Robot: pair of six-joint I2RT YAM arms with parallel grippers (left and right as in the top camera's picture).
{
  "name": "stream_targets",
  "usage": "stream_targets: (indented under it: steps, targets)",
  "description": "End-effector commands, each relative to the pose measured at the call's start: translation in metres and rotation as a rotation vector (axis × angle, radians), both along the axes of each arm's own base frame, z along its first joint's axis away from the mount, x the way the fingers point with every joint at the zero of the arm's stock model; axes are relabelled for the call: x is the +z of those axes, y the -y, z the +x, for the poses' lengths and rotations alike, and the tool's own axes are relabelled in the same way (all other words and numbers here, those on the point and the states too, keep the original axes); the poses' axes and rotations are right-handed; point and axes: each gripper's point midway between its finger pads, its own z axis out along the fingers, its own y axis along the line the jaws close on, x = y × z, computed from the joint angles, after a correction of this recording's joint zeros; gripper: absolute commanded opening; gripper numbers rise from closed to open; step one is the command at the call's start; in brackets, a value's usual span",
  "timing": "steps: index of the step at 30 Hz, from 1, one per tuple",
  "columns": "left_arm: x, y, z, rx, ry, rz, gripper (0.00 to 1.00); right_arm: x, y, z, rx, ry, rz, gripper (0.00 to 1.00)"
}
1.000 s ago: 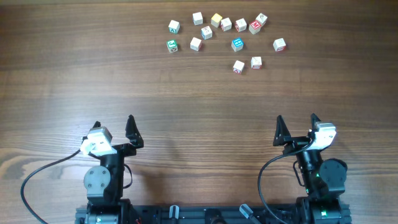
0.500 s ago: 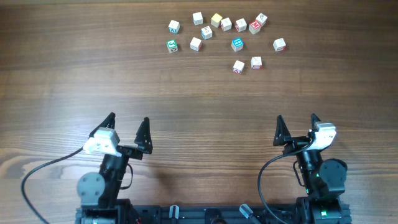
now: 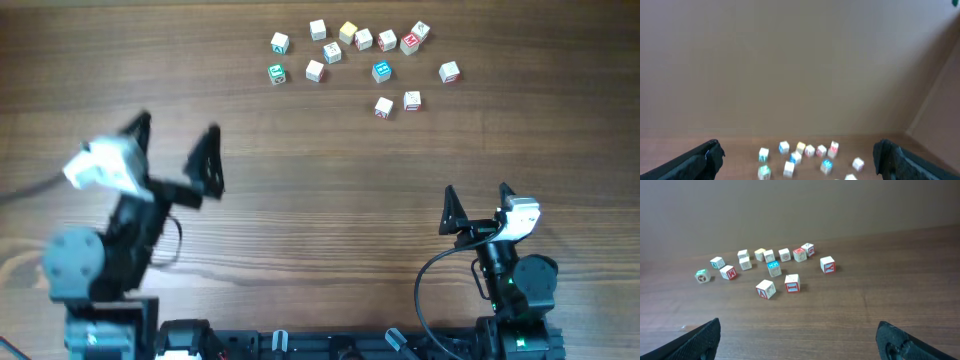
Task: Form a horizontal line
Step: 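Reach the left gripper forward to the left side of the block cluster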
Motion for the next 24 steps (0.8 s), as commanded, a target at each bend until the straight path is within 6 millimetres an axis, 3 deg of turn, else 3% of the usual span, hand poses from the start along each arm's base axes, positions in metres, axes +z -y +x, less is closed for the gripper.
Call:
stream_targets:
  steps: [1,7,11,14,19,24]
  targets:
    - [0.057,0.004,0.033,-0.019,0.021,0.014,1.0,0.002,0.004,0.0,-0.023,0.005,0.0,1.0]
    - [0.082,0.012,0.098,-0.042,-0.076,0.014,1.0,0.002,0.004,0.0,-0.023,0.005,-0.001,1.0]
    - [0.076,0.035,0.14,-0.097,-0.138,0.018,1.0,0.002,0.004,0.0,-0.023,0.005,0.0,1.0]
    - [0.058,0.056,0.167,-0.132,-0.187,0.031,1.0,0.002,0.004,0.0,-0.023,0.005,0.0,1.0]
    - [-0.003,0.073,0.216,-0.121,-0.306,0.047,1.0,0.002,0.004,0.0,-0.023,0.005,-0.001,0.99]
    - [-0.094,0.076,0.244,-0.119,-0.533,0.069,1.0,0.002,0.004,0.0,-0.023,0.005,-0.001,1.0]
